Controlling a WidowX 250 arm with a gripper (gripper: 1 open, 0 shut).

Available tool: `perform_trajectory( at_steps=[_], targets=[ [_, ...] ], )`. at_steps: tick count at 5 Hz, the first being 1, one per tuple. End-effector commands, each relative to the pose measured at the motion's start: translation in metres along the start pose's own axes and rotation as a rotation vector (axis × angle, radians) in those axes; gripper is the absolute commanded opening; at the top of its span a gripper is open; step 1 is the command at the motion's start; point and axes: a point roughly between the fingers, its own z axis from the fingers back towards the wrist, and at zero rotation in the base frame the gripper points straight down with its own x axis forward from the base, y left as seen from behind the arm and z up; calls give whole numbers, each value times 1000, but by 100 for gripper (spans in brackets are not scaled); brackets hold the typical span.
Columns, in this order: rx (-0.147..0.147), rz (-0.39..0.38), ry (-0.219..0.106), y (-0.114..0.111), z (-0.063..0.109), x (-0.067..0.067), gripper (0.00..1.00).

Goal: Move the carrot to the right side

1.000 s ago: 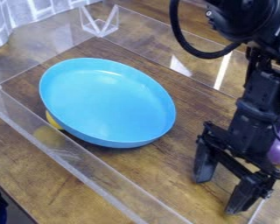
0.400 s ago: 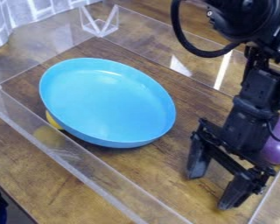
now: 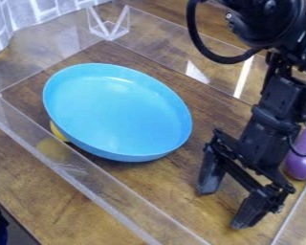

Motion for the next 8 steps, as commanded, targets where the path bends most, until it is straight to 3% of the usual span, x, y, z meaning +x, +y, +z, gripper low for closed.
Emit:
perform_trajectory(
  at_steps=[1, 5, 8],
  targets=[
    [4, 22, -8, 9, 7, -2, 100],
    [30, 30, 24, 14, 12, -10, 100],
    [47, 39, 40, 18, 25, -23, 100]
  ],
)
